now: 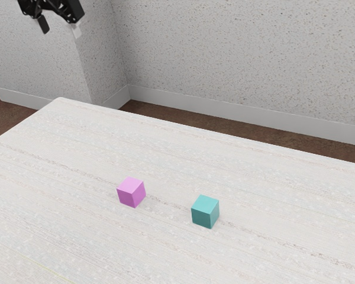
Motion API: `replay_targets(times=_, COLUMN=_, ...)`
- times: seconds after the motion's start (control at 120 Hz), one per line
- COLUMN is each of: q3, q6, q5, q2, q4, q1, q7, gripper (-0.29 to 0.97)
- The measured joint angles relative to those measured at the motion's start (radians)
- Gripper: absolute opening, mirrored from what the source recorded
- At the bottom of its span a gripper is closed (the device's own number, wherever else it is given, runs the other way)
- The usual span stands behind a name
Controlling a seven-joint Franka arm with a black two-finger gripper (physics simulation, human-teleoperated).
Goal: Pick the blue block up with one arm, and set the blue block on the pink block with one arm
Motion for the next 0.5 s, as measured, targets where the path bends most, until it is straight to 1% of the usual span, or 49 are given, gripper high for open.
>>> replay_targets(times=0.092, q3=-0.027, q6=0.006, q5=-0.035, q2=0.006, q4=-0.014, q1=0.024, q7=-0.001, gripper=0.68)
replay_targets(times=0.142, q3=-0.028, q6=0.0, q5=-0.05, q2=0.038, q4=-0.056, q1=0.016, q7=-0.002, gripper=0.68)
replay_targets(times=0.217, q3=-0.024, q6=-0.015, q5=-0.064, q2=0.103, q4=-0.079, q1=-0.001, q7=-0.005, gripper=0.68)
replay_targets(times=0.275, q3=-0.052, q6=-0.031, q5=-0.062, q2=0.132, q4=-0.095, q1=-0.003, q7=-0.008, gripper=0.68)
replay_targets(times=0.3, q3=-0.059, q6=-0.03, q5=-0.06, q2=0.132, q4=-0.128, q1=-0.017, q7=-0.009, gripper=0.68)
replay_targets(times=0.35, q3=-0.07, q6=-0.009, q5=-0.056, q2=0.111, q4=-0.213, q1=-0.043, q7=-0.011, gripper=0.68)
replay_targets(times=0.442, q3=-0.092, q6=0.072, q5=-0.036, q2=-0.004, q4=-0.42, q1=-0.071, q7=-0.014, gripper=0.68)
replay_targets(times=0.5, q3=-0.108, q6=0.123, q5=-0.026, q2=-0.057, q4=-0.513, q1=-0.085, q7=-0.015, gripper=0.68)
